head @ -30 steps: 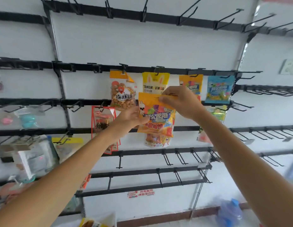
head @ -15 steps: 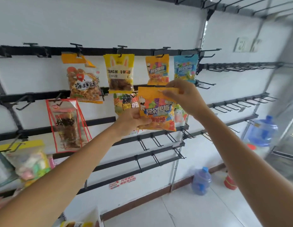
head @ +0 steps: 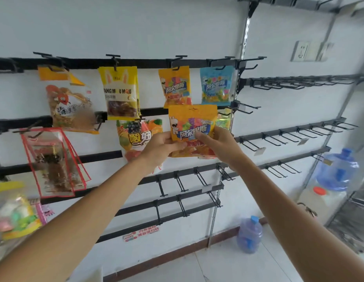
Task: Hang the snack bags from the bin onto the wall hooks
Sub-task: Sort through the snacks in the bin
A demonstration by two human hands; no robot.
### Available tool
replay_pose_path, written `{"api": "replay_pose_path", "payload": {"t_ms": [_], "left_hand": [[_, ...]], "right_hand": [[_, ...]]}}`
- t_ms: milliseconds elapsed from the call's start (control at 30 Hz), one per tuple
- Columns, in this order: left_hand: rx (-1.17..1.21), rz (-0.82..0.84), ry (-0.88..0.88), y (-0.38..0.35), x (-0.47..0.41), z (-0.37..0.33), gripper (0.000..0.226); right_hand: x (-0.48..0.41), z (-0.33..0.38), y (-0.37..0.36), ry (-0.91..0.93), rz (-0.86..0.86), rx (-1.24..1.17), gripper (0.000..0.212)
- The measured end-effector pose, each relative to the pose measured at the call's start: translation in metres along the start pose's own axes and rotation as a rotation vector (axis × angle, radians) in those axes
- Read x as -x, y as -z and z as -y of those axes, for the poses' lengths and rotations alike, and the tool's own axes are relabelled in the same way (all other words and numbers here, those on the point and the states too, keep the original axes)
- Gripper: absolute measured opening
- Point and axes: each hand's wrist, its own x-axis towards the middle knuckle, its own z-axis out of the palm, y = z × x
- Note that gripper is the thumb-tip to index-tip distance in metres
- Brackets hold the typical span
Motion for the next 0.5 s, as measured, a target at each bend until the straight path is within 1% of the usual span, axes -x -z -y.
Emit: {"api": "replay_pose_path", "payload": {"t_ms": [100,167,233,300,400,500], "left_hand": [[-0.003,-0.036,0.004,-0.009,-0.012,-0.006,0.021],[-0.023,-0.063,0.003,-0.01,-0.019,-0.01,0.021],[-0.06,-0.103,-0.014,-0.006,-0.025,-0.015,0.025],[-0.058,-0.158,-0.039,0.001,-0.032,-0.024,0.031],[-0.009,-0.255,-0.12,0.018,-0.05,-0.045,0.037],[-0.086,-0.328,-0.21,0.037,-0.074,-0.065,0.03]], "right_hand": [[-0.018,-0.006,0.013,0.033,0.01,-0.014,0.01],[-0.031,-0.01,0.018,0.05,0.005,-0.032,0.016],[-0.044,-0.012,0.022,0.086,0.017,-0.051,0.022],[-0.058,-0.011,0.024,0.123,0.036,-0.075,0.021],[-0.077,-0.011,0.019,0.145,0.095,-0.097,0.022],[-0.096,-0.013,0.008,0.165,0.161,-0.084,0.025]]}}
